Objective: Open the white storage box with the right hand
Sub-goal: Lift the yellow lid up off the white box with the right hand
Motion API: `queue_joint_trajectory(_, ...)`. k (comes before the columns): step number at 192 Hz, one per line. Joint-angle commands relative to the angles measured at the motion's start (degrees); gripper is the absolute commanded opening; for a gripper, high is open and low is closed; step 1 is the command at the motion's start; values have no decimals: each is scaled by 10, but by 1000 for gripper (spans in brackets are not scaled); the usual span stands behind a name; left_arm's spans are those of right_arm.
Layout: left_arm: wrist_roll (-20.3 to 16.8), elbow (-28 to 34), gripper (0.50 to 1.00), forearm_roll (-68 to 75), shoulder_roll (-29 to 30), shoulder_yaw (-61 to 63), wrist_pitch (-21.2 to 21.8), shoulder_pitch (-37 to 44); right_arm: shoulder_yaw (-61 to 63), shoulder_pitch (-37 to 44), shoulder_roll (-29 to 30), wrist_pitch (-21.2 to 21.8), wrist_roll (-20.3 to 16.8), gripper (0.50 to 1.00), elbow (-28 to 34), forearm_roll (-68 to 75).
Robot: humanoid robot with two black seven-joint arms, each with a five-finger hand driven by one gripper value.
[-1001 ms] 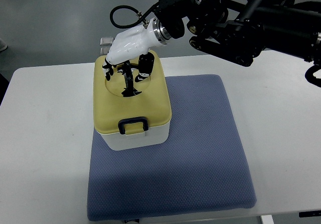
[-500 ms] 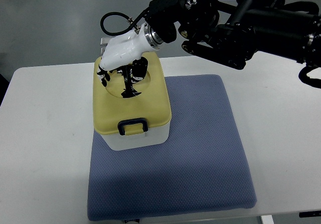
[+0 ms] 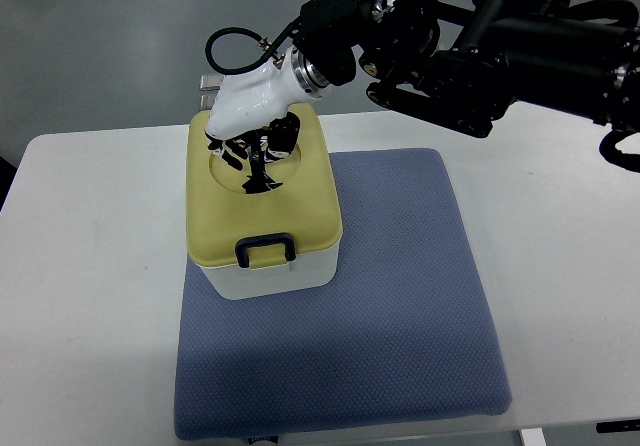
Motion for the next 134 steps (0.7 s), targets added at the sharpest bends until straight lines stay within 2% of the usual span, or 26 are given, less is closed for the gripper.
queue_joint_trajectory(1,-1,0,1000,0,0,0,0,0,-2,0,0,-8,-1,500,0,0)
queue_joint_trajectory(96,0,3,1000,0,0,2,1,0,9,32,-14,-27,0,500,-2,13)
queue_joint_trajectory(134,0,3,1000,0,0,1,1,0,23,34,-41,-38,-1,500,-4,21)
